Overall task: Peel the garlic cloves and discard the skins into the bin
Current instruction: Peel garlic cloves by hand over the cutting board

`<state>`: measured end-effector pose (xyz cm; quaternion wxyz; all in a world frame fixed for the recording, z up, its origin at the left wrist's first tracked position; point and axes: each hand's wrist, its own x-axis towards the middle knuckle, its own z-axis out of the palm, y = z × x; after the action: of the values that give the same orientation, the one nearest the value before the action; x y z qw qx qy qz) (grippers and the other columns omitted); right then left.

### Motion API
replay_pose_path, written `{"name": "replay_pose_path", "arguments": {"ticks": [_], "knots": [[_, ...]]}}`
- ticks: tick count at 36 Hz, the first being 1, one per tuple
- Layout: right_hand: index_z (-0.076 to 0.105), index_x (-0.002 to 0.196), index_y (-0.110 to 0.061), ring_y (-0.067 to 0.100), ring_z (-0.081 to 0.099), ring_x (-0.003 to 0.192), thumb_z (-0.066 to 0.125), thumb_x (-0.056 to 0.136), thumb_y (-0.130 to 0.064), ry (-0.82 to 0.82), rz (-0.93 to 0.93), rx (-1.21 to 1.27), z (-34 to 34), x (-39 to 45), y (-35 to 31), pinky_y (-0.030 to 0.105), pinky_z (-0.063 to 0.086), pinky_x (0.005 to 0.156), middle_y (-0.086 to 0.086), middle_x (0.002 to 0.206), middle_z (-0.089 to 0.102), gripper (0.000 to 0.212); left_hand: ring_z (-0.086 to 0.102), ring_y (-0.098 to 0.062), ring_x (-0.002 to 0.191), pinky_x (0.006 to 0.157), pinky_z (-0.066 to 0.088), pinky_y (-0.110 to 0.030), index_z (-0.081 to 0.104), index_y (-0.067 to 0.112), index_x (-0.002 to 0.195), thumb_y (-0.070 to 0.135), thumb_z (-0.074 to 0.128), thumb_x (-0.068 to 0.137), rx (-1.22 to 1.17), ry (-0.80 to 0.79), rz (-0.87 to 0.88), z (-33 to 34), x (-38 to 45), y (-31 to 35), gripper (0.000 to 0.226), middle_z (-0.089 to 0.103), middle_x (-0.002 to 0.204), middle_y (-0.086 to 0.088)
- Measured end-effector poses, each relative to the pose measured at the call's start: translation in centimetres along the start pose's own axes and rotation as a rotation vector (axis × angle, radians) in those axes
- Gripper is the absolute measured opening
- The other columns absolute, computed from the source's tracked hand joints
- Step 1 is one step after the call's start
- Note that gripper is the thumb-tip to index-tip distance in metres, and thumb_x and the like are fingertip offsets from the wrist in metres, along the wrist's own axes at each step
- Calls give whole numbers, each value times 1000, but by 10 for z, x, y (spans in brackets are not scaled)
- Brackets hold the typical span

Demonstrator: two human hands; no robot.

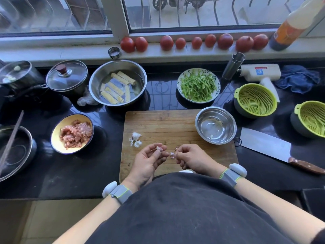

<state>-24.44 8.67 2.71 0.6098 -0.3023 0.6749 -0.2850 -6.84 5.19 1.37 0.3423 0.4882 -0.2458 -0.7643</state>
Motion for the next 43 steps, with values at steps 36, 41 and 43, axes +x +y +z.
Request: {"name": "replay_pose_path", "arguments": {"ticks": [36, 41, 43], "knots": [[68, 79, -17, 7, 59, 57, 80, 86, -17, 26, -326, -200, 6, 1, -3, 22, 51, 56, 3, 70, 69, 14, 75, -11, 86, 76, 55, -16, 71, 7, 110, -3, 68, 90, 389, -91, 62, 5, -11, 6, 23, 78, 89, -5], [68, 76, -18, 10, 59, 56, 79, 87, -18, 18, -347, -202, 5, 1, -2, 26, 52, 57, 9, 71, 70, 15, 75, -16, 89, 79, 56, -19, 73, 10, 109, -2, 70, 89, 425, -103, 85, 4, -12, 7, 24, 78, 92, -9], [67, 75, -20, 9, 58, 56, 78, 87, -18, 10, -357, -214, 4, 1, -2, 26, 52, 58, 9, 70, 70, 17, 75, -19, 92, 82, 56, -22, 73, 13, 107, -2, 70, 88, 444, -116, 93, 2, -12, 6, 24, 78, 94, -10]]}}
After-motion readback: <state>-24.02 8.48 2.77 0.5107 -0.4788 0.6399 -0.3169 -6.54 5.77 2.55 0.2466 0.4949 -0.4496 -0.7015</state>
